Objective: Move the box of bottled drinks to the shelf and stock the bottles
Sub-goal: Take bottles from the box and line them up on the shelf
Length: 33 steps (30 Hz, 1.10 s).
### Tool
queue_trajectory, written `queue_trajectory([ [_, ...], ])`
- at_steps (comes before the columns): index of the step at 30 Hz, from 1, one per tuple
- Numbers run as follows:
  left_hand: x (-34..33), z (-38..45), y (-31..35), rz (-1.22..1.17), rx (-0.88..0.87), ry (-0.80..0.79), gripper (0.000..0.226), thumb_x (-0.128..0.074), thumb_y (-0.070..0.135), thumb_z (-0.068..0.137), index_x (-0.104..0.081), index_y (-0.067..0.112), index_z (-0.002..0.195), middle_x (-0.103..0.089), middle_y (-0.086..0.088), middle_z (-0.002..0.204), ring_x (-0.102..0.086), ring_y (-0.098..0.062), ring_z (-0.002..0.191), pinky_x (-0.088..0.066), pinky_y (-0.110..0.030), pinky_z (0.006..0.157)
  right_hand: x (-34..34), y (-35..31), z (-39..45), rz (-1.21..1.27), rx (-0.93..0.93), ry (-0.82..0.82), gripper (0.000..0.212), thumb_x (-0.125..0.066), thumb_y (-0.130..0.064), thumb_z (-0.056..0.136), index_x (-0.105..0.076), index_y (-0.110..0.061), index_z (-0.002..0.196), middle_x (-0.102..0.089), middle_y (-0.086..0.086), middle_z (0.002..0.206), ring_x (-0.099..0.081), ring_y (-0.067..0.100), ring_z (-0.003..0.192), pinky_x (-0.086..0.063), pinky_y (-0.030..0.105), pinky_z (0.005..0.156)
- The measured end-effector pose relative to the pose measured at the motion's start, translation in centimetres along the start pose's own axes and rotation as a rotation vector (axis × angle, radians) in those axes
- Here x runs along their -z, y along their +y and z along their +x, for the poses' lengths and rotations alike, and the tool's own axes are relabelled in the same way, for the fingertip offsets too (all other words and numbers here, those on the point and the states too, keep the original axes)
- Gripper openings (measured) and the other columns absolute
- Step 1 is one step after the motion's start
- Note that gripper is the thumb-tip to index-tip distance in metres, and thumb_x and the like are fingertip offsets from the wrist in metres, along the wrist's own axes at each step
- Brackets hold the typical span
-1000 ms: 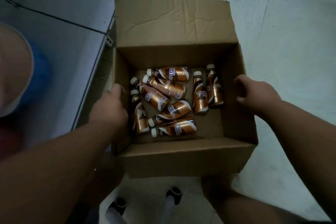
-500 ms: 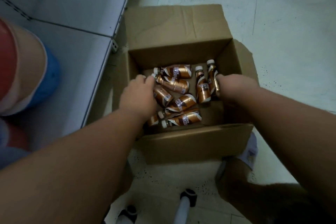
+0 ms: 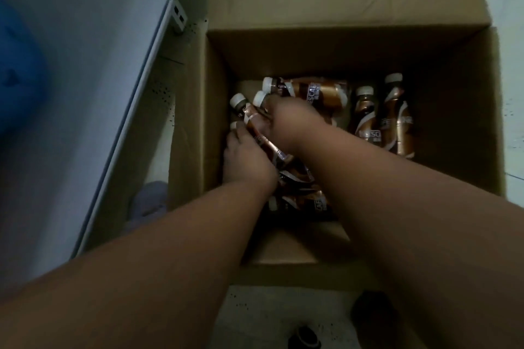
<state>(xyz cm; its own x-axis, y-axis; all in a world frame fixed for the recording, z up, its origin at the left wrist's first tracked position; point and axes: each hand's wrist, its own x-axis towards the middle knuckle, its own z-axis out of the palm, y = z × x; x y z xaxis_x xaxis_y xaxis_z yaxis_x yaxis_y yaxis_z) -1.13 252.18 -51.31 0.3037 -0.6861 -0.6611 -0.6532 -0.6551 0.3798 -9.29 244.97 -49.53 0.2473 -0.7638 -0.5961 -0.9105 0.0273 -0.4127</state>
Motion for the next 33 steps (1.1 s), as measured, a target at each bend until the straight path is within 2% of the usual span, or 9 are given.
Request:
queue_trajectory([
  [4, -1.8, -1.0, -1.0, -0.012, 0.014, 0.184, 0.077, -0.060, 0.019, 0.088, -0.017, 0.016, 0.152, -0.023, -0.006, 0.157, -0.031, -0.028, 0.139, -0.028, -0.038, 0.111, 0.5, -1.6, 1.5, -0.243, 0.067, -0.042, 0.030, -0.048, -0.037, 0.096, -0.050, -0.021, 0.121, -0.052, 0.006, 0.121, -0.049, 0.025, 0.110, -0.044, 0.039, 0.085],
  [7, -2.0, -1.2, -1.5, -0.004, 0.028, 0.139, 0.086, -0.067, 0.020, 0.083, -0.018, 0.015, 0.152, -0.021, -0.006, 0.157, -0.028, -0.027, 0.140, -0.026, -0.037, 0.112, 1.0, -2.3, 2.1, -0.352, 0.093, -0.101, 0.033, -0.055, -0.035, 0.093, -0.049, -0.026, 0.125, -0.050, 0.008, 0.128, -0.042, 0.030, 0.123, -0.041, 0.043, 0.095],
  [9, -1.9, -1.1, -1.1, -0.019, 0.035, 0.158, 0.083, -0.066, 0.023, 0.084, -0.019, 0.015, 0.152, -0.023, -0.006, 0.157, -0.029, -0.028, 0.139, -0.027, -0.037, 0.111, 1.0, -2.9, 2.6, -0.369, 0.088, -0.160, 0.038, -0.058, -0.036, 0.092, -0.049, -0.027, 0.127, -0.048, 0.007, 0.130, -0.041, 0.031, 0.125, -0.041, 0.043, 0.094],
  [14, -1.3, -1.1, -1.0, -0.041, 0.064, 0.113, 0.078, -0.062, 0.028, 0.086, -0.021, 0.014, 0.151, -0.029, -0.011, 0.154, -0.032, -0.029, 0.138, -0.028, -0.038, 0.110, -0.5, -3.9, 4.6, -0.296, 0.037, -0.159, 0.031, -0.050, -0.019, 0.096, -0.060, -0.028, 0.124, -0.055, 0.005, 0.128, -0.046, 0.029, 0.123, -0.036, 0.041, 0.073],
  [17, -1.4, -1.6, -0.9, -0.119, 0.127, 0.111, 0.075, -0.067, 0.027, 0.083, -0.029, 0.015, 0.147, -0.040, -0.013, 0.146, -0.040, -0.033, 0.132, -0.034, -0.044, 0.109, -0.3, -4.0, 4.3, -0.251, -0.001, -0.235, 0.035, -0.065, -0.026, 0.088, -0.057, -0.025, 0.122, -0.052, 0.004, 0.130, -0.045, 0.030, 0.122, -0.044, 0.041, 0.088],
  [19, -1.7, -1.3, -0.7, -0.111, 0.196, 0.119, 0.066, -0.063, 0.024, 0.086, -0.033, 0.016, 0.144, -0.045, -0.014, 0.141, -0.044, -0.034, 0.129, -0.036, -0.047, 0.107, 0.5, -2.8, 2.9, -0.181, -0.023, -0.171, 0.038, -0.067, -0.030, 0.085, -0.054, -0.022, 0.120, -0.050, 0.007, 0.130, -0.046, 0.031, 0.122, -0.046, 0.043, 0.094],
  [23, -2.1, 0.2, 0.3, 0.152, 0.192, 0.087, 0.050, -0.046, 0.020, 0.095, -0.033, 0.010, 0.142, -0.048, -0.015, 0.138, -0.044, -0.035, 0.127, -0.036, -0.045, 0.103, 3.0, 0.8, 0.0, 0.076, -0.079, 0.071, 0.048, -0.072, -0.043, 0.074, -0.057, -0.022, 0.115, -0.060, -0.002, 0.101, -0.056, 0.019, 0.093, -0.041, 0.030, 0.072],
  [28, -1.3, 0.4, 0.9, 0.362, -0.018, -0.043, 0.042, -0.049, 0.030, 0.091, -0.042, 0.014, 0.128, -0.056, -0.017, 0.125, -0.047, -0.037, 0.118, -0.041, -0.042, 0.091, 5.0, 3.0, -4.0, 0.109, -0.108, 0.159, 0.053, -0.080, -0.035, 0.069, -0.060, -0.021, 0.116, -0.064, 0.000, 0.111, -0.059, 0.021, 0.104, -0.051, 0.035, 0.084],
  [33, 3.8, -3.4, 2.6, 0.445, -0.234, -0.038, 0.045, -0.061, 0.024, 0.086, -0.042, 0.022, 0.127, -0.056, -0.014, 0.116, -0.056, -0.034, 0.105, -0.052, -0.047, 0.085, 7.8, 1.8, -9.5, -0.008, -0.026, 0.225, 0.046, -0.076, -0.036, 0.073, -0.058, -0.019, 0.111, -0.064, 0.002, 0.104, -0.060, 0.023, 0.098, -0.052, 0.037, 0.081],
])
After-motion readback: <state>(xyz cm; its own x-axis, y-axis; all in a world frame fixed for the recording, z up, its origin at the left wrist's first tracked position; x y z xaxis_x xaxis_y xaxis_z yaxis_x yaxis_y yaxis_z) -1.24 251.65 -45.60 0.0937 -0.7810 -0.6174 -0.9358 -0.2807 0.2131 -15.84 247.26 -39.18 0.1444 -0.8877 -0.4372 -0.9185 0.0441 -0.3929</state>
